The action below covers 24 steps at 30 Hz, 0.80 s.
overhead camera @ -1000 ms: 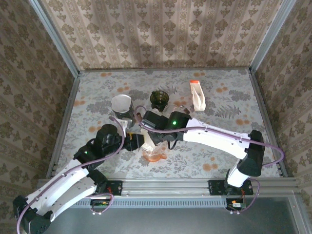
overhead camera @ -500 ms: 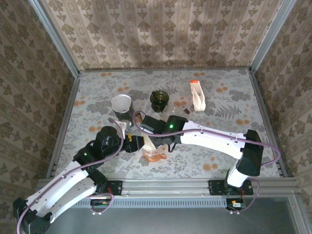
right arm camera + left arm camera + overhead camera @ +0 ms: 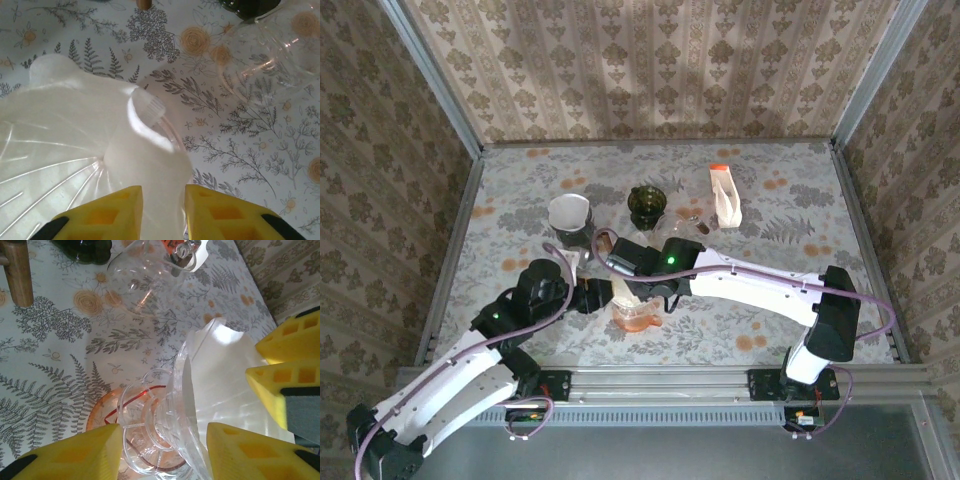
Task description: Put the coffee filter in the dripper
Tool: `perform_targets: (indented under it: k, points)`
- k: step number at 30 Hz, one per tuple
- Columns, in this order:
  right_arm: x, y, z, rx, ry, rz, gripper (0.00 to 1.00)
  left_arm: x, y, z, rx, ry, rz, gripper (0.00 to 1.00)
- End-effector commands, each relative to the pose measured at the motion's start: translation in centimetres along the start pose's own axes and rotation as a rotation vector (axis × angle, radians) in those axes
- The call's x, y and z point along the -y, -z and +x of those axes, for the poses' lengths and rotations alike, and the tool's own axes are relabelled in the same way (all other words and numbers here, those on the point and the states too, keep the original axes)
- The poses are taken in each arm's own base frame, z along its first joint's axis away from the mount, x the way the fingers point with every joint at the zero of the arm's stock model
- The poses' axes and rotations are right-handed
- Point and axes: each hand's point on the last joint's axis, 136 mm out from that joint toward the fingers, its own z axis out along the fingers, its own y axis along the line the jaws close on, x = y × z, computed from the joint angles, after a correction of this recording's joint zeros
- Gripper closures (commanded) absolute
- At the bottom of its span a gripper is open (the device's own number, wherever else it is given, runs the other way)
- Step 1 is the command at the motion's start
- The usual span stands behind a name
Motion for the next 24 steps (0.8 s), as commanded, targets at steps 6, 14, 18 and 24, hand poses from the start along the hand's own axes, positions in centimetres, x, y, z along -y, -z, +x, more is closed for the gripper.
perform_targets:
  k: [6,14,18,24]
  points:
    - [0.7,0.5,-1.4,0.040,-0.032,-0.019,0.39,-0.7,-0.2,1.2,-0.039,0.010,-0.018,0.50]
    - [-0.6,-2.1,-0.8,-0.062,-0.038,-0.078,0.31,-0.8,-0.3,1.3,-0.038,0.014,-0.018,0.49]
    - [-0.6,-2.9,-0.6,-0.096,-0.041,-0.082,0.30,-0.8,-0.3,1.2,-0.038,0.013,-0.020,0.49]
    - [-0.7,-3.9,-0.2,-0.137,-0.027,-0.075,0.30,-0.9,-0.3,1.3,-0.039,0.016,-0.019,0.49]
